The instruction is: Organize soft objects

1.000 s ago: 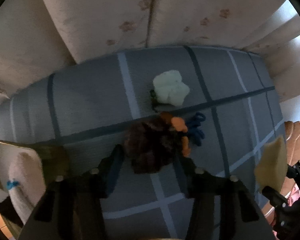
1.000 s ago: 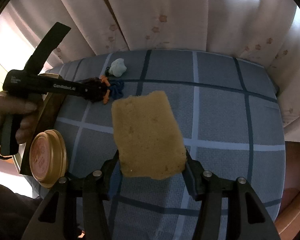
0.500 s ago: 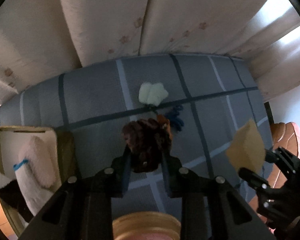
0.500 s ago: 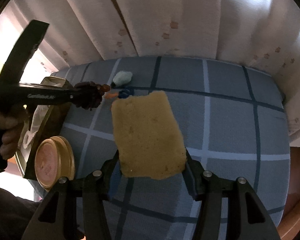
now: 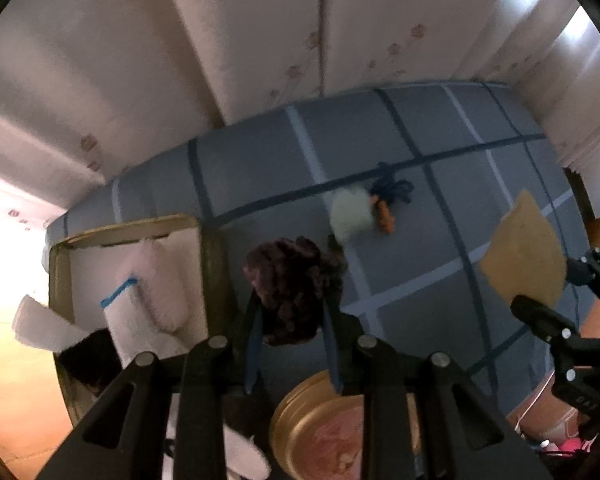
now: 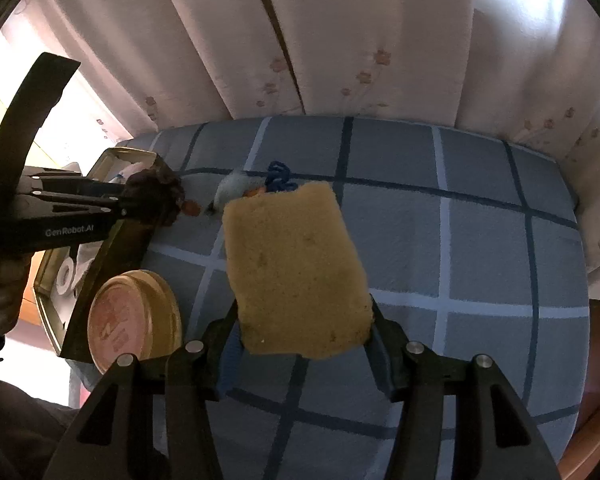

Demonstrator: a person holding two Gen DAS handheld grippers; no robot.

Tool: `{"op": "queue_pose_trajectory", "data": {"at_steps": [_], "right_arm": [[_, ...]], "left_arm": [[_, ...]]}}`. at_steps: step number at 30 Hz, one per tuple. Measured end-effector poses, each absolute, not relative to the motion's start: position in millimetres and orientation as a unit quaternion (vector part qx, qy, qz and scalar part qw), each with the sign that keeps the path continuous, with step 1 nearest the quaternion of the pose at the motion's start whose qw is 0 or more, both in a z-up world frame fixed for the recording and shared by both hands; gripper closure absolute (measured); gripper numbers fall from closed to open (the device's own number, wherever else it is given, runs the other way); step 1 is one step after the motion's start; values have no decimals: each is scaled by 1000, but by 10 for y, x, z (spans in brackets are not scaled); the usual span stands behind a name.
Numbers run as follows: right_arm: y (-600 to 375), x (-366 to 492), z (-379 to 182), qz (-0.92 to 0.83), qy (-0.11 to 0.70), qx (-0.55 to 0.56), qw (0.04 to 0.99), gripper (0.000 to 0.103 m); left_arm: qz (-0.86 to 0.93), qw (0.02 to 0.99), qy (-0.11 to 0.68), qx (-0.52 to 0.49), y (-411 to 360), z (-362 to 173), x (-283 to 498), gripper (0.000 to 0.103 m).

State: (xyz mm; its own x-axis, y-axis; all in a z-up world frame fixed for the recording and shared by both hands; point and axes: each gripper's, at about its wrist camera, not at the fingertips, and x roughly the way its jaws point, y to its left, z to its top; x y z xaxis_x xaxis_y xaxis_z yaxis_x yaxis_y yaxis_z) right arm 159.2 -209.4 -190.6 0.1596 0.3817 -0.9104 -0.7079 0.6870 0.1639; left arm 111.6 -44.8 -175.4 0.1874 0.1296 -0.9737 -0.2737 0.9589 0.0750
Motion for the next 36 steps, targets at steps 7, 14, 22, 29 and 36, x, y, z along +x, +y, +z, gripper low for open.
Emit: {"op": "queue_pose_trajectory", "data": {"at_steps": [7,14,22,29,36], "right_arm": [[-2070,1464,-1894,363,538,-151,746,47],[-2067,1398,-1887,359,537,-145,749,47],[-2086,1385,-1885,361,537,-137,750,47],[-2187,1486,-1861,349,539,-122,757,47],[-2074,1478,-1960,373,551,-126,736,47]], "left_arm": [[128,801,585,13,-568,-1531,1033,78],[107,836,539,-20,-533,-1247,960,78],[56,855,513,-61,-605,-1002,1004,78],[35,823,555,-112,-574,-1262,1075,78],[61,781,611,-110,-535,-1816,1015,78]]}}
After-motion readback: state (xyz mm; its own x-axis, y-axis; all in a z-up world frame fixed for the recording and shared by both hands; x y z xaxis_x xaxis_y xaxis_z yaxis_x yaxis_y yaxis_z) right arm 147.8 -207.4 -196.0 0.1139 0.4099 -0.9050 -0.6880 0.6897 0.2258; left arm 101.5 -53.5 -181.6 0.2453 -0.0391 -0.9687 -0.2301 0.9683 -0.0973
